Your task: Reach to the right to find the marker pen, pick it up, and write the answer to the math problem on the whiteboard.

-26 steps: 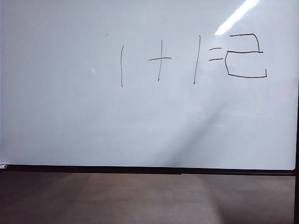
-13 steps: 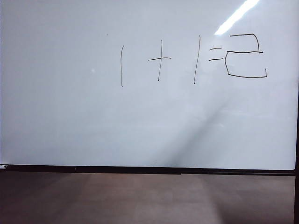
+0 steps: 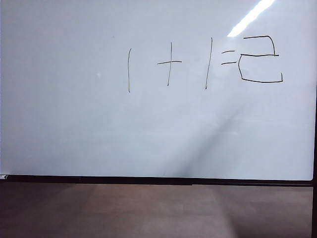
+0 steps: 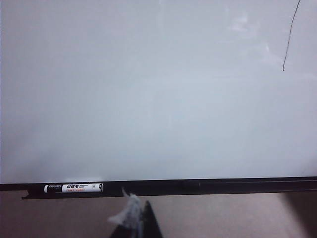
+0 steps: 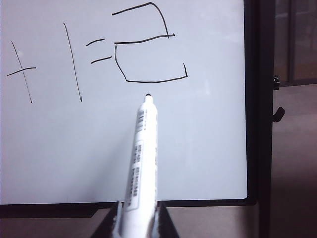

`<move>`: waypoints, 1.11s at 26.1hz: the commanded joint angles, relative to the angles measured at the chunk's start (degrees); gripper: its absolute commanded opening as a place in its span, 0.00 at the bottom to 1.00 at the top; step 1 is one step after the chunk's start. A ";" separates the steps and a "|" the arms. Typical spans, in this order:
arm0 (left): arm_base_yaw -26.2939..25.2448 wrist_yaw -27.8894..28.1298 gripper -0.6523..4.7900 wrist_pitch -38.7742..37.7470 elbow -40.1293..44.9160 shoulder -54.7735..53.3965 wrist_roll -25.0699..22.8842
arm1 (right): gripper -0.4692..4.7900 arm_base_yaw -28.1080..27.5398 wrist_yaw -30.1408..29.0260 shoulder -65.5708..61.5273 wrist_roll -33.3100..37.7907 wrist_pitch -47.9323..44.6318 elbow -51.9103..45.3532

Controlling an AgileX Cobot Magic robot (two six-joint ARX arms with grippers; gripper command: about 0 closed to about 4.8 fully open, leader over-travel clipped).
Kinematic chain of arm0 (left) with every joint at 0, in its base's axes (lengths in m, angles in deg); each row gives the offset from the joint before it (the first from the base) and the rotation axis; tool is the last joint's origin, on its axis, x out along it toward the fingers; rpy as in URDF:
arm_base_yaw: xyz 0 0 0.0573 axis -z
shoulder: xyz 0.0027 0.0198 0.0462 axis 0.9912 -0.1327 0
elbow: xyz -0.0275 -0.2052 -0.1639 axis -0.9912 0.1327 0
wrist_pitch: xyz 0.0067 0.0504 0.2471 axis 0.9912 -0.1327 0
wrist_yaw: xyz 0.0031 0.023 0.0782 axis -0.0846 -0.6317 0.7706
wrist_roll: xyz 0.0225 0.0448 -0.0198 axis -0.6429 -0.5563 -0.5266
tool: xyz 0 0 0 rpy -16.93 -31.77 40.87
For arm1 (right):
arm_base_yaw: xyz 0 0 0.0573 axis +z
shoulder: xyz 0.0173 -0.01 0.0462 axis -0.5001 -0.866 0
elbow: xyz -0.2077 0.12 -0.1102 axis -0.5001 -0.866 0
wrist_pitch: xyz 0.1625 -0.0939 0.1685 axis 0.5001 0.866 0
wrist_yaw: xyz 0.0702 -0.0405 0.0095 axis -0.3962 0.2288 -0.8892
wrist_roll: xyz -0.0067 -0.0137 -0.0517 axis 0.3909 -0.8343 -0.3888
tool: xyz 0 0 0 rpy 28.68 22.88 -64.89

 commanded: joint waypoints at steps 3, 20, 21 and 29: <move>0.00 -0.02 0.11 0.66 -0.04 0.02 -0.04 | 0.08 0.07 -0.04 0.02 0.04 -0.98 -0.26; 0.00 -0.02 0.11 0.66 -0.04 0.02 -0.04 | 0.08 0.35 -0.13 0.02 0.15 0.07 -0.26; 0.00 -0.04 0.11 0.66 -0.04 0.02 -0.04 | 0.08 0.76 -0.11 0.02 -0.02 0.68 -0.26; 0.00 -0.04 0.11 0.66 -0.04 0.02 -0.04 | 0.08 7.02 13.44 0.02 -4.57 4.90 -0.28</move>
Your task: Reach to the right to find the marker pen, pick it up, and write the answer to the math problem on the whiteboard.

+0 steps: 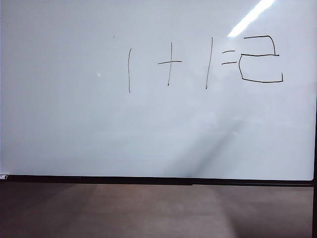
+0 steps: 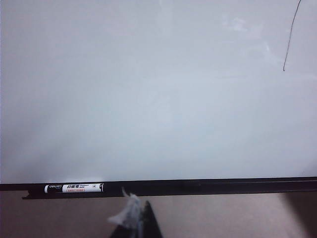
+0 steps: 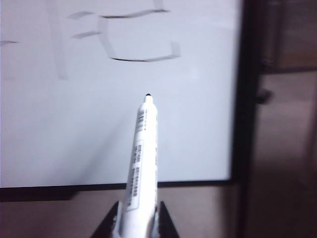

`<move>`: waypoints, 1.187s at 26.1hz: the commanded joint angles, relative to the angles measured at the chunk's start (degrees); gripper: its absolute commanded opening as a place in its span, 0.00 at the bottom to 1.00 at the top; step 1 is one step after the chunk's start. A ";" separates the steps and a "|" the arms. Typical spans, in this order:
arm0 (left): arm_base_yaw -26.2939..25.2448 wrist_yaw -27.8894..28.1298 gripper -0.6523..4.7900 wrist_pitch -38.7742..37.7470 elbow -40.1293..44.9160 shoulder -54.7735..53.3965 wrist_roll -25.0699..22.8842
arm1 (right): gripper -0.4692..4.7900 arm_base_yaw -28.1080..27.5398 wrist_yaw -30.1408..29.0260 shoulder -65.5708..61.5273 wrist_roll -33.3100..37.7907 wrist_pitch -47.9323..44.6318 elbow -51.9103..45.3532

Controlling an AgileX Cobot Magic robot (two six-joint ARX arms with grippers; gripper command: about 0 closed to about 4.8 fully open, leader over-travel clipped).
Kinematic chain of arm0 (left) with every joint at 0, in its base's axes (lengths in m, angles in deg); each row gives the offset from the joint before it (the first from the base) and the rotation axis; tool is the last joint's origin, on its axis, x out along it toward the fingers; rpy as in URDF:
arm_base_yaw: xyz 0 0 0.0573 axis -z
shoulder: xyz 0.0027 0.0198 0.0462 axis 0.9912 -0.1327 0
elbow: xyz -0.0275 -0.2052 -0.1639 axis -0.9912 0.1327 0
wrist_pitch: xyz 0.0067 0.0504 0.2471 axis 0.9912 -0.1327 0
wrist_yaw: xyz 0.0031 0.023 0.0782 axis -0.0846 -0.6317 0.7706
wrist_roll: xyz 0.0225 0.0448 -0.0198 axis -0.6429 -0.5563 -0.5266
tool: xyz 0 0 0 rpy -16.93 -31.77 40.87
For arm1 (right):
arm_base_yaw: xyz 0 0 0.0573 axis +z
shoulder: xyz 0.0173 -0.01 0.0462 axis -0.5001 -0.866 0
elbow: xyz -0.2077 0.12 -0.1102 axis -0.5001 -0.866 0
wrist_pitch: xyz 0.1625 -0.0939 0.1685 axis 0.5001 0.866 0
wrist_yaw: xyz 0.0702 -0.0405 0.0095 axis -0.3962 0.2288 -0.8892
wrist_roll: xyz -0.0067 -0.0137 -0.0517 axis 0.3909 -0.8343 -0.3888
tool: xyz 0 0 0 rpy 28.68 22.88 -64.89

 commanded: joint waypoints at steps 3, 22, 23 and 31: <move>0.00 -0.02 0.11 0.63 -0.04 0.02 -0.04 | 0.08 5.27 7.69 0.04 -1.51 0.33 -0.28; 0.00 -0.04 0.11 0.61 -0.04 0.02 -0.04 | 0.08 8.74 9.25 0.04 -5.38 0.42 -0.28; 0.00 -0.04 0.11 0.61 -0.04 0.02 -0.04 | 0.08 8.74 9.20 0.04 -5.38 0.46 -0.28; 0.00 -0.04 0.11 0.61 -0.04 0.02 -0.04 | 0.08 8.76 9.20 0.02 -5.35 0.44 -0.28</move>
